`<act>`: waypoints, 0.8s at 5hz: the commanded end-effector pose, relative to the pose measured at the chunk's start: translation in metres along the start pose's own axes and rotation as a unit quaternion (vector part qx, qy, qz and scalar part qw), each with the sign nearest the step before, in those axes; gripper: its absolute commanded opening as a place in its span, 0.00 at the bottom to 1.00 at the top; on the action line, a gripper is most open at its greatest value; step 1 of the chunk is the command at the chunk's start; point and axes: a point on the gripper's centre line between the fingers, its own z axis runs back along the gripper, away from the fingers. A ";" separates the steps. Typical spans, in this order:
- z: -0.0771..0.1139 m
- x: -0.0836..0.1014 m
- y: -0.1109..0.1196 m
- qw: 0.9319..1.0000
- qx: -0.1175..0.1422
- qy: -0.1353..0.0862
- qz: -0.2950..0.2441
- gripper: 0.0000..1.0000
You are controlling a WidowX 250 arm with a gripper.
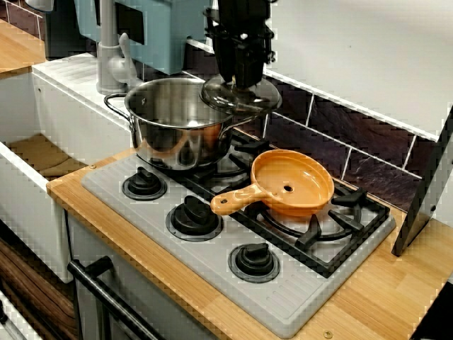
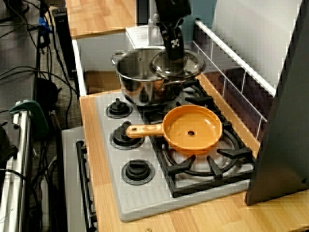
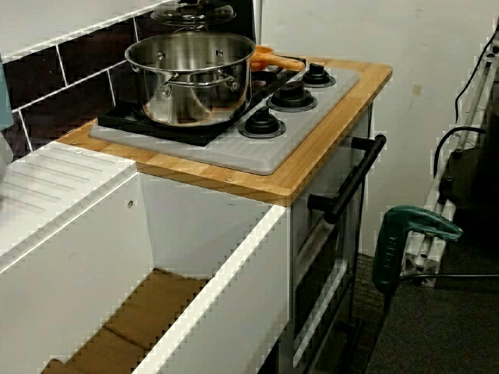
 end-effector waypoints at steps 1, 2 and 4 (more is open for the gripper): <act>0.006 0.002 0.004 1.000 0.008 -0.017 -0.003 0.00; 0.003 0.003 0.004 1.000 0.009 -0.014 -0.003 0.00; 0.000 0.005 0.004 1.000 0.009 -0.008 0.002 0.00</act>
